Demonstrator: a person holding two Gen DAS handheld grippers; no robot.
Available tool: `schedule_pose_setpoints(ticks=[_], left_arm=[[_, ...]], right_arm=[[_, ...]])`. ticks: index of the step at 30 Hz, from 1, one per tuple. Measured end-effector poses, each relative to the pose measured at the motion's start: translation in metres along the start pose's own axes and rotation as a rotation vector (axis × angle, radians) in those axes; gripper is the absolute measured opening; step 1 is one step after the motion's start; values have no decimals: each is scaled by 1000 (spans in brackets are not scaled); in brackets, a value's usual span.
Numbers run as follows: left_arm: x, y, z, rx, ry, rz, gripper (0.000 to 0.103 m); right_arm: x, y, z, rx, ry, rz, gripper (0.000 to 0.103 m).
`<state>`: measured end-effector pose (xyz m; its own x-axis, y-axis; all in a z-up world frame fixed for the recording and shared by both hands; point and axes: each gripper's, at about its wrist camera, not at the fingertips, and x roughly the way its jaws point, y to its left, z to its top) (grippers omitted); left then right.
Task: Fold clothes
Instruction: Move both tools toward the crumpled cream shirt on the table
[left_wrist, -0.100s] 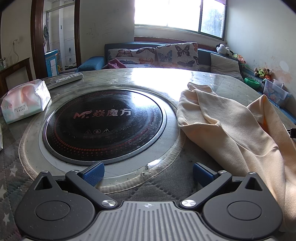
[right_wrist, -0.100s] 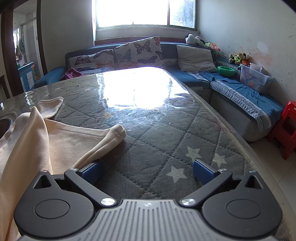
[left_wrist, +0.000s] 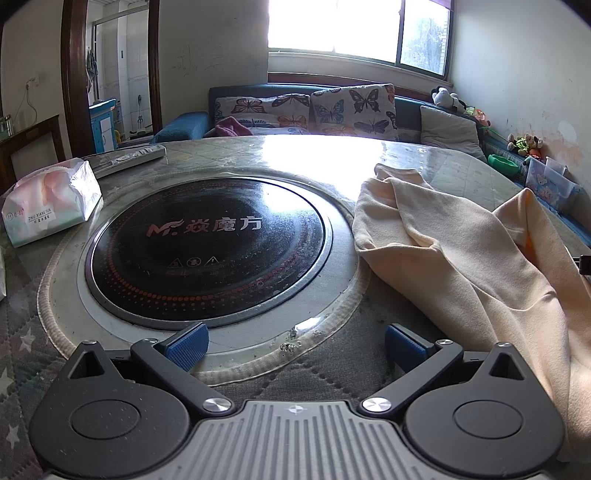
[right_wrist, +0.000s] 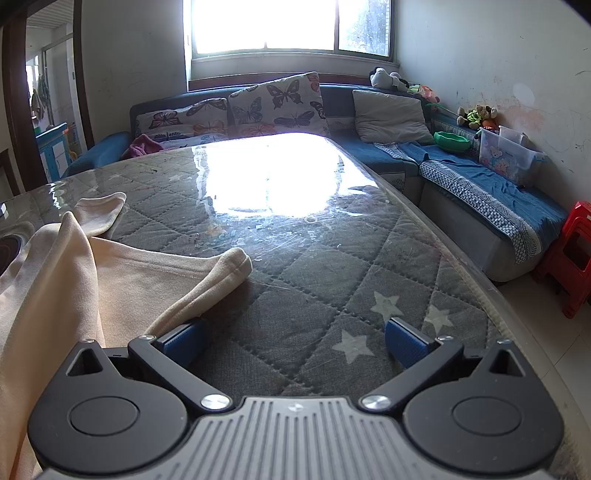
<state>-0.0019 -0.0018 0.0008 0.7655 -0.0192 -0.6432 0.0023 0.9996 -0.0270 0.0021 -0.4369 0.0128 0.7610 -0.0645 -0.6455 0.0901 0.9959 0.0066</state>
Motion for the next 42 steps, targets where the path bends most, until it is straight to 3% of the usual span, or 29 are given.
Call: schedule_pose_setpoints(ticks=[9,22,42], left_arm=[[-7,-6,-3,-6,1,20,103],[-52,-33,-22,-43,52,13,103],[-108,-77,-52,56,20,11,103]], right_arm=[[-13,21,-19,-57,5,58,103],[-93,26,-54,-88,-87,122,103],[-146,54,-106,-160,-34,254,103]])
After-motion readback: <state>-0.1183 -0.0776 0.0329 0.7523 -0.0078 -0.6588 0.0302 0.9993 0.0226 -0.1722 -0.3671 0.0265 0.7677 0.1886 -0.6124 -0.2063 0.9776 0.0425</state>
